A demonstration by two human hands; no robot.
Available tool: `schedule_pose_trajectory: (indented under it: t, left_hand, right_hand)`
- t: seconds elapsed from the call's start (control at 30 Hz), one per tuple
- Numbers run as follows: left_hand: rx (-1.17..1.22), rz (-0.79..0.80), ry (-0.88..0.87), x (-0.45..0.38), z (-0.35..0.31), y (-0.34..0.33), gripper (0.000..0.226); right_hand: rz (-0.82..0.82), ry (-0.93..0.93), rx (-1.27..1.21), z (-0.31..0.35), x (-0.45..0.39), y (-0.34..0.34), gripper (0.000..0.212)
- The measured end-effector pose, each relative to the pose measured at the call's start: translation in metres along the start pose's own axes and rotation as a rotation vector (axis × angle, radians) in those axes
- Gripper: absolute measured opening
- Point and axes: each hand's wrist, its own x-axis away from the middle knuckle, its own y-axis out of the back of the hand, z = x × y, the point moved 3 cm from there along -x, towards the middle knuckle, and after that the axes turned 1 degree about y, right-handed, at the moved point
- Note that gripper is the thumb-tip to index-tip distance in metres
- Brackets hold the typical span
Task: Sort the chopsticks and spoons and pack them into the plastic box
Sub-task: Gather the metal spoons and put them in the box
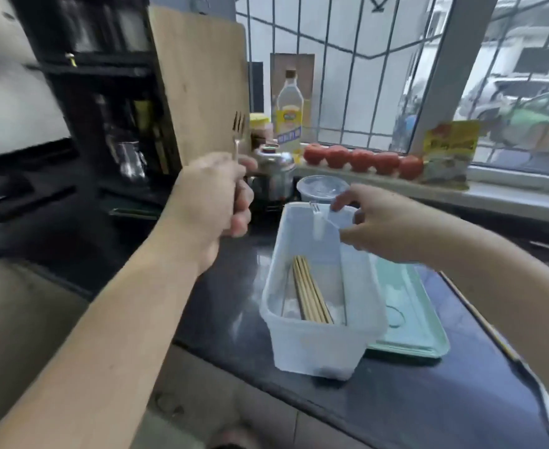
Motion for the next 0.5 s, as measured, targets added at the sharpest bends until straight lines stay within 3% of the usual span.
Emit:
schedule_pose_trajectory:
  t: [0.07,0.2,0.37,0.5]
  left_hand:
    - [-0.090,-0.029,0.103,-0.012,0.029,0.032,0.023]
    - [-0.143,0.001,0.219,-0.020,0.072,0.049,0.023]
    - [-0.156,0.050,0.239,-0.029,0.087,0.041,0.023]
    - [-0.139,0.055,0.242,-0.036,0.089,0.032,0.024]
  right_hand:
    - [0.213,-0.074,0.094,0.010,-0.016,-0.033,0.020]
    - [0.455,-0.112,0.378,0.008,-0.030,-0.068,0.028]
    - [0.482,-0.049,0.618,0.005,-0.041,-0.053,0.016]
    - [0.499,-0.023,0.333,0.004,-0.065,-0.046,0.007]
